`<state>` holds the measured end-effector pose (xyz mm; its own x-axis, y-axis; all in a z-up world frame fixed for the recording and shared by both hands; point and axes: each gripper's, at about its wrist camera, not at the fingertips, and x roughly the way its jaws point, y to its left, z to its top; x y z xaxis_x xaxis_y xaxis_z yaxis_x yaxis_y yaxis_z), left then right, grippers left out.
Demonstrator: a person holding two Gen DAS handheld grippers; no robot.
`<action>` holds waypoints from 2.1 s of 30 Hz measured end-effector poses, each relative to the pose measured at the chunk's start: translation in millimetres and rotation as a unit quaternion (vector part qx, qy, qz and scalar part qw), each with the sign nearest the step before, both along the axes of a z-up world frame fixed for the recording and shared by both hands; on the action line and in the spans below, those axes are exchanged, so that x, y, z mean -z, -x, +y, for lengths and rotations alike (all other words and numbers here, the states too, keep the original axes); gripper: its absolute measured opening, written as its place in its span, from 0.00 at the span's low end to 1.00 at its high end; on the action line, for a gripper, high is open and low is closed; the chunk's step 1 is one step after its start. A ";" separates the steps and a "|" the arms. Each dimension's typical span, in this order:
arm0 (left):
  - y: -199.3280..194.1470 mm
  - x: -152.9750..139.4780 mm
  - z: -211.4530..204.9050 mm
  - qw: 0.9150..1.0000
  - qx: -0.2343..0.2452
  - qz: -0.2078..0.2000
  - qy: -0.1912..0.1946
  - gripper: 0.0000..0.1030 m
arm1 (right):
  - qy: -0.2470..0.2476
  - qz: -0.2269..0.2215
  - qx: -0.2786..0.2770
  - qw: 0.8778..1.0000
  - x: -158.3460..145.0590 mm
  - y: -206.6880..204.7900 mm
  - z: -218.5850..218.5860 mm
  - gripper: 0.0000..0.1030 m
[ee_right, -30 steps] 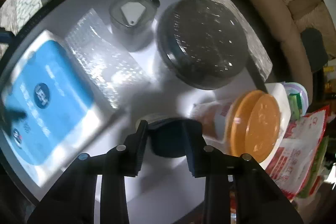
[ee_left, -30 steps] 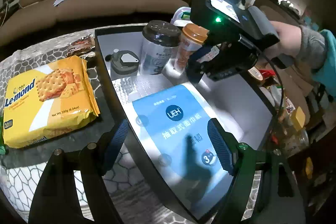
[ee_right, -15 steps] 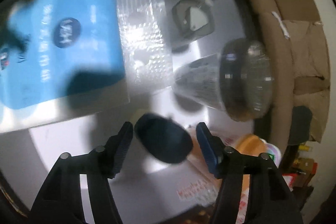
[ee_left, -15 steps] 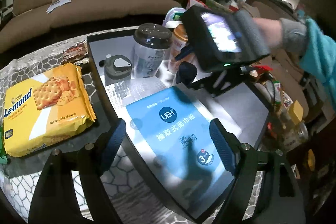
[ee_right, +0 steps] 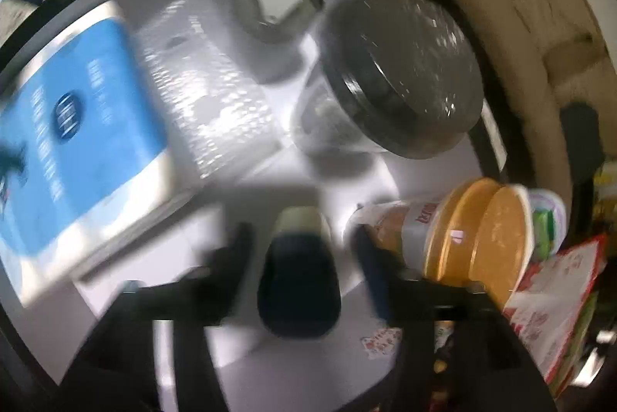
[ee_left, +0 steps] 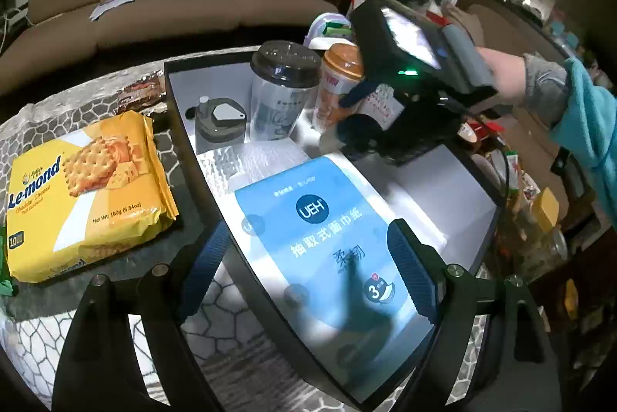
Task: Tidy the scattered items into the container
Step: 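Set the Vaseline jar beside the grey bottle in the box, open the right tool, then move both tools to the green wipes pack and black tissue pack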
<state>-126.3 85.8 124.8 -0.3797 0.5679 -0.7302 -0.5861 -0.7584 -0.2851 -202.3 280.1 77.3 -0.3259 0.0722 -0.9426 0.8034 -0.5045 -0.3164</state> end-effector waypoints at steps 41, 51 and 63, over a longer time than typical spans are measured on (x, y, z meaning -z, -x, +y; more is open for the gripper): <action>-11.9 -10.7 13.6 1.000 0.014 -0.001 0.002 0.82 | -0.008 0.061 0.067 0.996 -4.6 1.8 34.7 0.32; -15.2 -7.1 9.1 1.000 0.009 -0.016 0.000 0.82 | -0.128 0.109 -0.054 0.984 21.6 -24.2 17.8 0.28; -36.5 -36.6 -62.3 0.998 -0.059 0.002 0.000 0.87 | 0.225 0.125 0.223 0.940 -94.9 -54.9 67.2 0.68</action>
<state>-89.7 23.6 161.3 -0.4467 0.5189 -0.7288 -0.4945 -0.8221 -0.2822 -147.3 347.4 172.2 -0.5733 -0.1333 -0.8084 0.4096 -0.9012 -0.1419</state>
